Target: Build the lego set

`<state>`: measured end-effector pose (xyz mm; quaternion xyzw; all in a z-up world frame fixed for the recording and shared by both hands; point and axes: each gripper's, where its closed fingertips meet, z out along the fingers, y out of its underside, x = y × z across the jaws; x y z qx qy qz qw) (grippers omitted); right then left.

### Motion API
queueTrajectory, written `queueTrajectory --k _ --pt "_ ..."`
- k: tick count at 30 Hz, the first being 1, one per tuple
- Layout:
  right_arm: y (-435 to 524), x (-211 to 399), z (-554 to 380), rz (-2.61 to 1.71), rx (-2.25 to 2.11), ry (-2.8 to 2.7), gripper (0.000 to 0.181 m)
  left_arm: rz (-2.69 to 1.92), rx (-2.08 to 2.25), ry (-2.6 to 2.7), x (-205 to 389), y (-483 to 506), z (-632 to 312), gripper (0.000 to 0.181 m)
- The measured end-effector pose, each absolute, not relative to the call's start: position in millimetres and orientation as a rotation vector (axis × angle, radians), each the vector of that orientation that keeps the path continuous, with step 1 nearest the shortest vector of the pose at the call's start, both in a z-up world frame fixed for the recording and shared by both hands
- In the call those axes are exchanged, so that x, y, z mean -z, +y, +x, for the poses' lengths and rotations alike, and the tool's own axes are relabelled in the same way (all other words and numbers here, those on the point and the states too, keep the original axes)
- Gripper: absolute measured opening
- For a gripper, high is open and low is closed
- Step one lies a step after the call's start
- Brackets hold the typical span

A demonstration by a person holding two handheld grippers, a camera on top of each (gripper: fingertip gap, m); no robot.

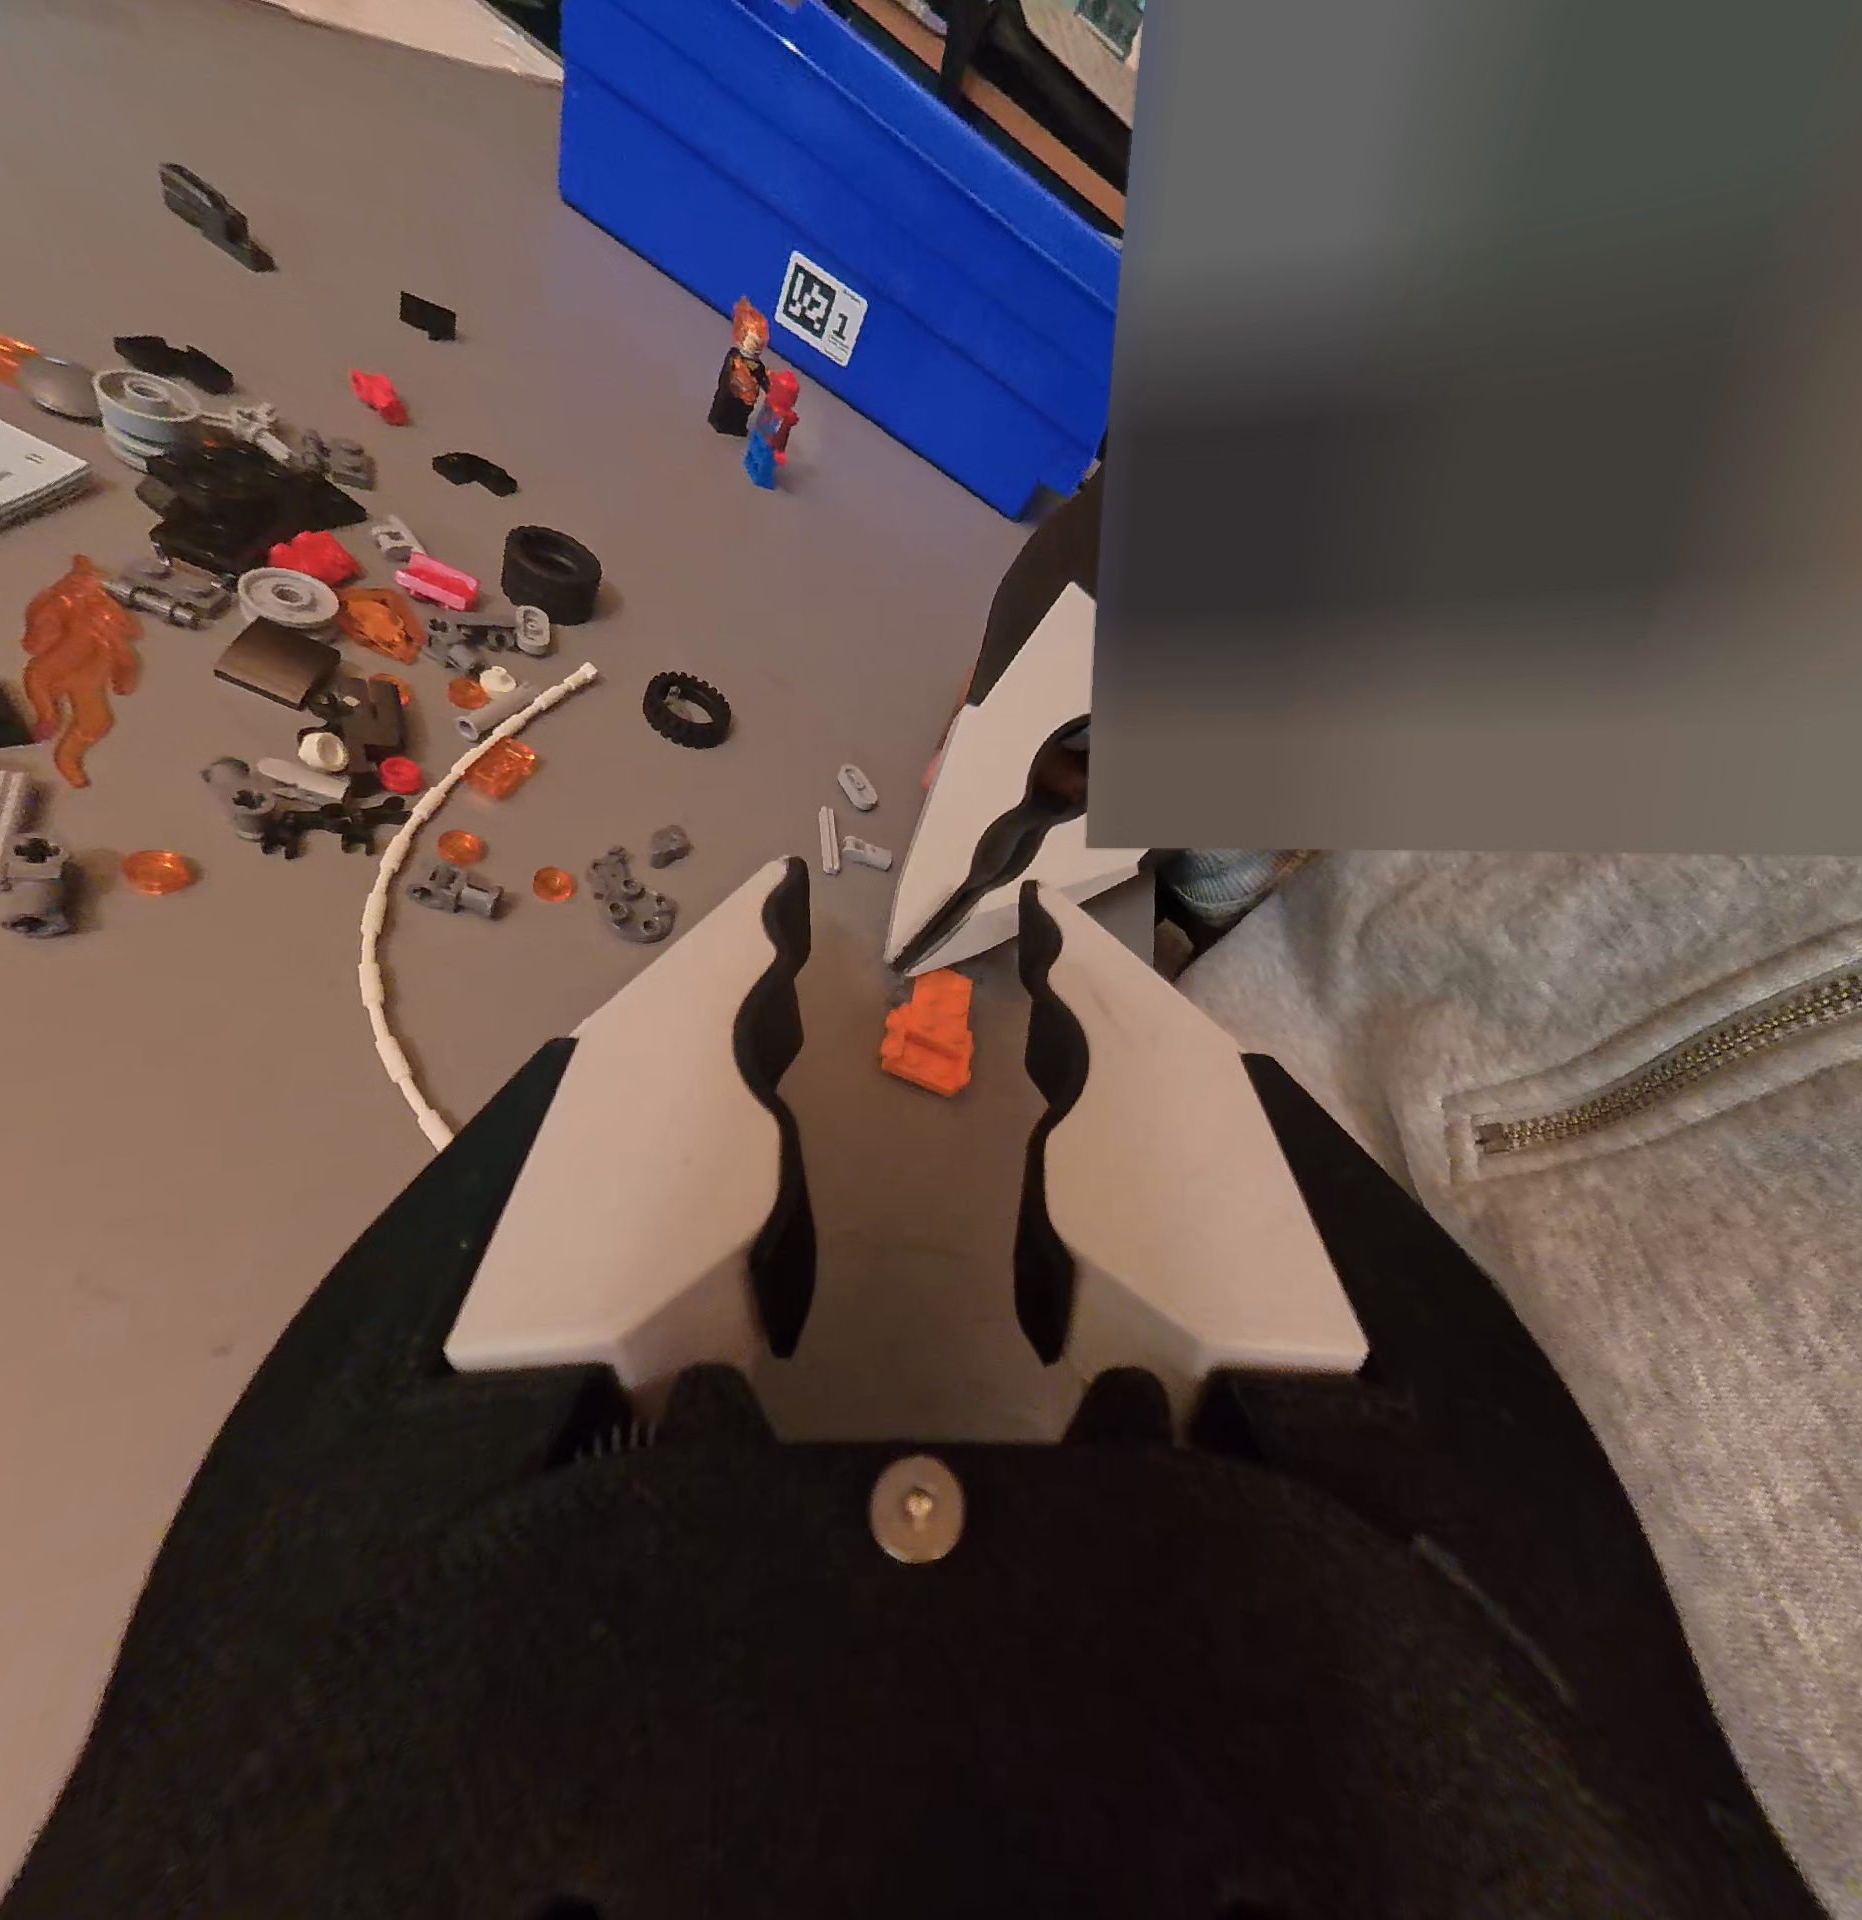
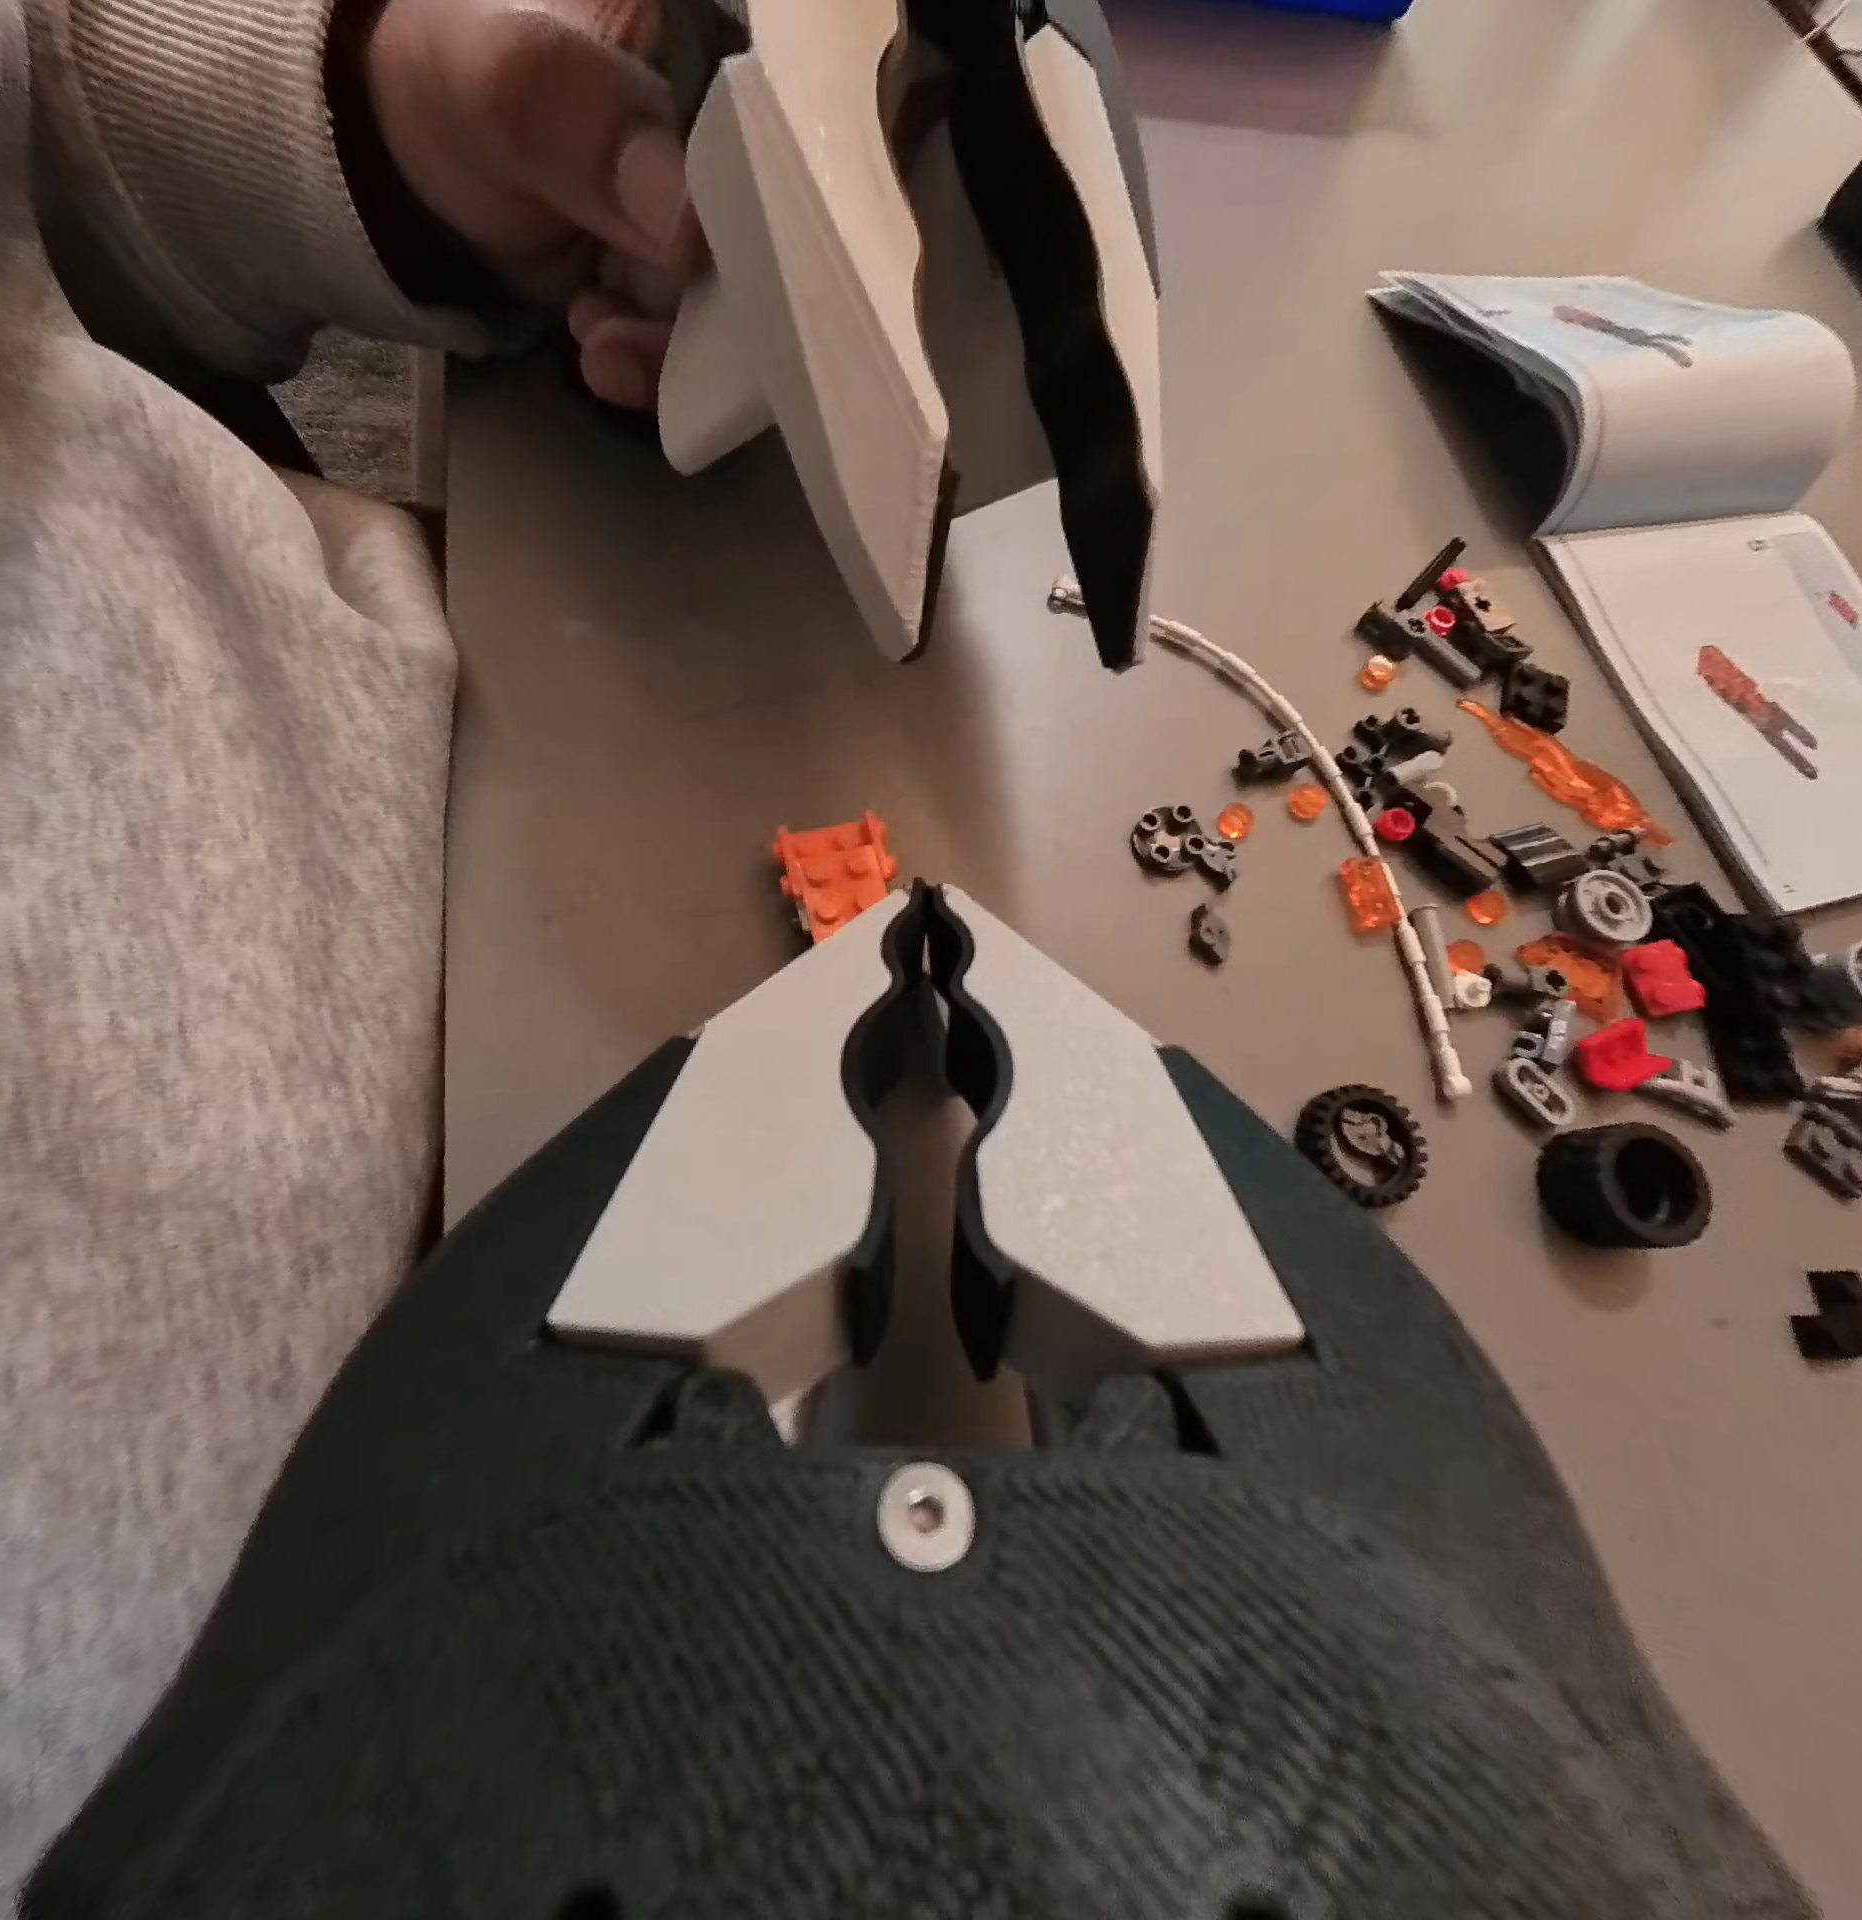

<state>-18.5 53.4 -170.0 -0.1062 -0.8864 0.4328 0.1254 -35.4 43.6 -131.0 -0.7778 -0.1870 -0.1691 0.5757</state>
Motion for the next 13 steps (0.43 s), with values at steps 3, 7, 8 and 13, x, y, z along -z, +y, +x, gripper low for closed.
queueTrajectory --k 3,7,8,13 --pt "54 163 -19 -0.318 -1.324 -2.555 0.000 -1.823 0.398 -0.438 131 44 -35 0.038" --pt "56 152 -19 -0.342 -1.425 -2.513 0.000 -1.823 0.402 -0.439 132 44 -35 0.038" --pt "56 149 -20 -0.350 -1.451 -2.499 0.000 -1.823 0.401 -0.440 131 44 -35 0.038" --pt "63 128 -25 -0.419 -1.632 -2.395 0.000 -1.816 0.395 -0.443 131 43 -37 0.038"
